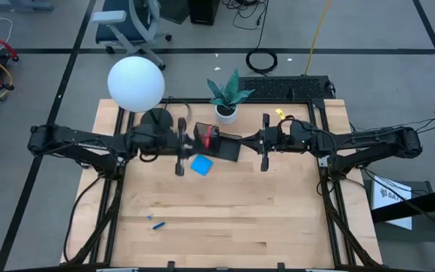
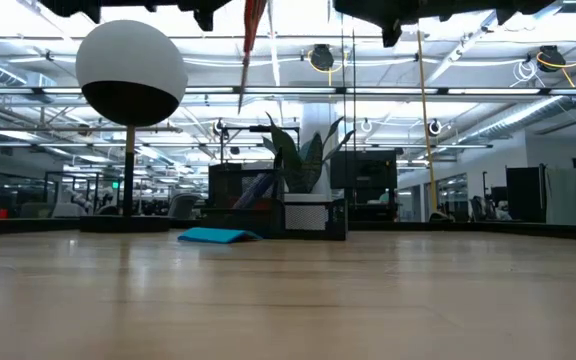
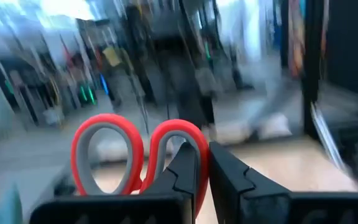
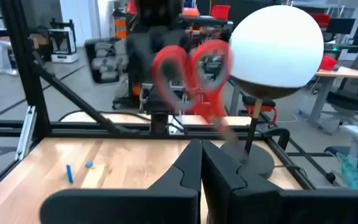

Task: Pick and place office supplies into organizer
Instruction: Put the red scissors into the desk organizer

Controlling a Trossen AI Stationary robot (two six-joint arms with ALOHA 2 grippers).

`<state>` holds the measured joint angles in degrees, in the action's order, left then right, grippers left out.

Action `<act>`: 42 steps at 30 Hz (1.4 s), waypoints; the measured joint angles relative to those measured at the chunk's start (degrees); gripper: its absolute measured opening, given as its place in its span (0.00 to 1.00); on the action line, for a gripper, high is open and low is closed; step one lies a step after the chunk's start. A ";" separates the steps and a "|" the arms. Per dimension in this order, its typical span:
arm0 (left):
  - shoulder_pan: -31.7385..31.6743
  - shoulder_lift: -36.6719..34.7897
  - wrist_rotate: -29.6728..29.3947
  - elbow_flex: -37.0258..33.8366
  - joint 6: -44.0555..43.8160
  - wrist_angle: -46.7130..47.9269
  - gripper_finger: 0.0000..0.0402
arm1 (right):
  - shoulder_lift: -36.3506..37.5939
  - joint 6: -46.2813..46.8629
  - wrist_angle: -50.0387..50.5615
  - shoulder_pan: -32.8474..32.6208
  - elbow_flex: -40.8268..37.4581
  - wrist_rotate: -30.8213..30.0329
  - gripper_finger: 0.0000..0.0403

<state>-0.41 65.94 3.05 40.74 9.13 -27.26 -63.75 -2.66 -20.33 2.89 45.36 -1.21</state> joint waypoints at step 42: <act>-18.73 0.06 4.61 -18.83 -24.11 -34.29 0.06 | -0.02 -6.22 -5.56 -0.23 -0.07 -0.42 0.00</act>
<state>-19.14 66.00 7.66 21.92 -14.98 -61.55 -63.77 -8.88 -25.89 2.66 45.30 -1.63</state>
